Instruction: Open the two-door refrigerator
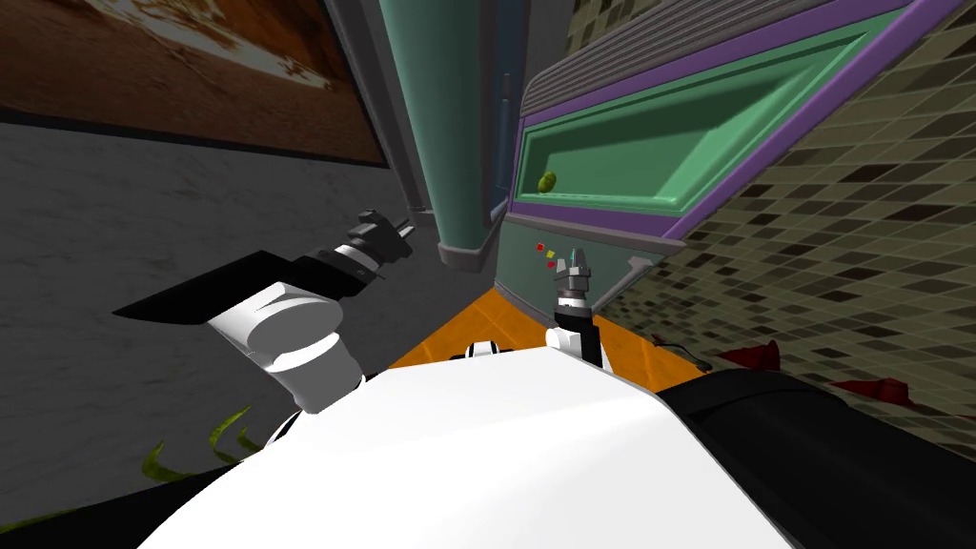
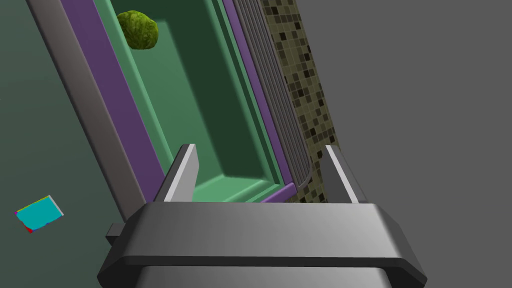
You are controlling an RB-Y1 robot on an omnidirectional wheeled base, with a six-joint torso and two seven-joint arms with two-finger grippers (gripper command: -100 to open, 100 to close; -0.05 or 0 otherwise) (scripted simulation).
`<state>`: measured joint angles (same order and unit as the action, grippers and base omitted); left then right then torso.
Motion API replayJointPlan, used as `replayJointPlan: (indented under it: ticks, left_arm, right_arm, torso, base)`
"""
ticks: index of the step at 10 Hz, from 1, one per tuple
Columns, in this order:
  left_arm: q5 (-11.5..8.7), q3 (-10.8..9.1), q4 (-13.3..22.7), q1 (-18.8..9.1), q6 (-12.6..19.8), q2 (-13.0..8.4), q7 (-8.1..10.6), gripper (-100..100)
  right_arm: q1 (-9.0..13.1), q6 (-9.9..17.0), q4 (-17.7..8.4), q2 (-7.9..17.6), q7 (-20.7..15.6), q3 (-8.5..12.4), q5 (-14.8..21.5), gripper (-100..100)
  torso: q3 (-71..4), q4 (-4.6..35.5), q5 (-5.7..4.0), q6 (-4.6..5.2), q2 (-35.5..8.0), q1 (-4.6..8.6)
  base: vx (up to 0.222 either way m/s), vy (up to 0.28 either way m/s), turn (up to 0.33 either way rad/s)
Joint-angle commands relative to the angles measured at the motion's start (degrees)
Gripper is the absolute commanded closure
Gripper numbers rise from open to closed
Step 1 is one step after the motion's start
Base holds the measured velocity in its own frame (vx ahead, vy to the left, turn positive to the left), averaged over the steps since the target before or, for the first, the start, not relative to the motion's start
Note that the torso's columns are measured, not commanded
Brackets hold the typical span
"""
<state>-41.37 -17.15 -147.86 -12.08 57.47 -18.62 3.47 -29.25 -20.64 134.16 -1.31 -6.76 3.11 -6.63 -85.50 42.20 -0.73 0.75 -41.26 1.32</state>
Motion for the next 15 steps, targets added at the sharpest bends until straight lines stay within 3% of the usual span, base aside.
replayJointPlan:
  ticks: [1, 2, 3, 5, 11, 12, 13, 15]
  left_arm:
    - [-1.4, 0.55, -0.7, -0.5, -0.6, 0.2, -0.22, 100]
    - [-2.5, 0.98, -1.0, -0.6, -0.5, 0.2, -0.41, 100]
    - [-3.8, -1.52, -0.5, -2.2, 2.4, -0.2, 0.44, -100]
    - [-6.0, -4.05, -0.4, -4.4, 4.8, -0.8, 1.27, -100]
    - [-12.7, -11.64, -0.1, -10.9, 12.1, -2.6, 3.74, -100]
    - [-11.8, -10.62, -0.1, -9.9, 11.5, -2.3, 3.41, -100]
    - [-12.0, -10.8, -0.1, -10.0, 11.7, -2.3, 3.46, 0]
    - [-11.9, -10.81, -0.1, -10.0, 11.7, -2.3, 3.46, 0]
  right_arm:
    - [0.0, 0.0, 0.0, 0.0, 0.0, 0.0, 0.0, 0]
    - [0.0, 0.0, 0.0, 0.0, 0.0, 0.0, 0.0, 0]
    - [0.0, 0.0, 0.0, 0.0, 0.0, 0.0, 0.0, 0]
    - [0.0, 0.0, 0.0, 0.0, 0.0, 0.0, 0.0, 0]
    - [0.0, 0.0, 0.0, 0.0, 0.0, 0.0, 0.0, 0]
    - [0.0, 0.0, 0.0, 0.0, 0.0, 0.0, 0.0, 0]
    - [0.0, 0.0, 0.0, 0.0, 0.0, 0.0, 0.0, 0]
    - [0.0, 0.0, 0.0, 0.0, 0.0, 0.0, 0.0, 0]
  torso:
    - [0.1, 0.0, 0.05, 0.0, -0.2, -0.2]
    - [0.2, 0.0, 0.14, -0.16, -0.3, -0.19]
    - [0.2, 0.1, 0.11, -0.1, -0.2, -0.3]
    - [0.9, 0.1, 0.36, -0.62, -1.0, -0.28]
    - [0.8, 0.1, 0.68, -0.68, -0.9, -1.31]
    - [0.8, 0.2, 0.63, -0.67, -1.0, -1.25]
    - [0.9, 0.1, 0.63, -0.64, -1.1, -1.19]
    - [0.9, 0.1, 0.67, -0.71, -1.0, -1.21]
  base:
    - [0.07, 0.255, -0.115]
    - [0.111, 0.272, -0.073]
    - [0.058, 0.139, 0.061]
    - [0.025, -0.058, 0.116]
    - [0.021, -0.033, 0.053]
    - [0.014, -0.004, 0.023]
    - [0.0, 0.0, 0.0]
    - [0.0, 0.0, 0.0]
